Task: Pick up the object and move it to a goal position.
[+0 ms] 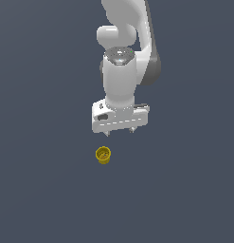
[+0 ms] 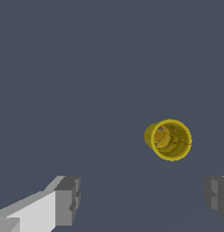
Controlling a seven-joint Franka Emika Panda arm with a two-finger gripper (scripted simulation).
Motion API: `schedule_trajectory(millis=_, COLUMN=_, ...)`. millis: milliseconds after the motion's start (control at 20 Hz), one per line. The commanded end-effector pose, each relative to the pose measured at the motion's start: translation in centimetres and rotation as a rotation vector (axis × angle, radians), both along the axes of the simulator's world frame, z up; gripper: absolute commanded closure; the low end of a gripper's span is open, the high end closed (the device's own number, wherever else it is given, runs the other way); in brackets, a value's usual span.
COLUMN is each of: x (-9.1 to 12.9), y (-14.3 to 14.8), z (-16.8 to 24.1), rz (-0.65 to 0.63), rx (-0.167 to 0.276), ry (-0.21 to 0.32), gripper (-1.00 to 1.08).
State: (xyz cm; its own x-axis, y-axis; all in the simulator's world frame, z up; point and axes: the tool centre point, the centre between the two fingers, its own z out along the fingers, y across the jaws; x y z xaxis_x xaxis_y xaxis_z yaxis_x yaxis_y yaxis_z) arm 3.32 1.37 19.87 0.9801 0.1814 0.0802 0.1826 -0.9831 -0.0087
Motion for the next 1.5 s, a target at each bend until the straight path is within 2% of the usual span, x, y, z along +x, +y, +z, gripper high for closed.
schedule_trajectory(millis=0, x=0.3, y=-0.6, z=-0.8, rz=0.051, rx=-0.008, ry=0.006, gripper=-0.92)
schedule_trajectory(millis=900, x=2.6, y=-5.6, z=-7.6, rz=0.475, rx=-0.045, ry=0.052, gripper=-0.92)
schedule_trajectory(millis=1450, x=3.0, y=-7.4, z=-10.0, rz=0.615, rx=-0.047, ry=0.066, gripper=-0.92)
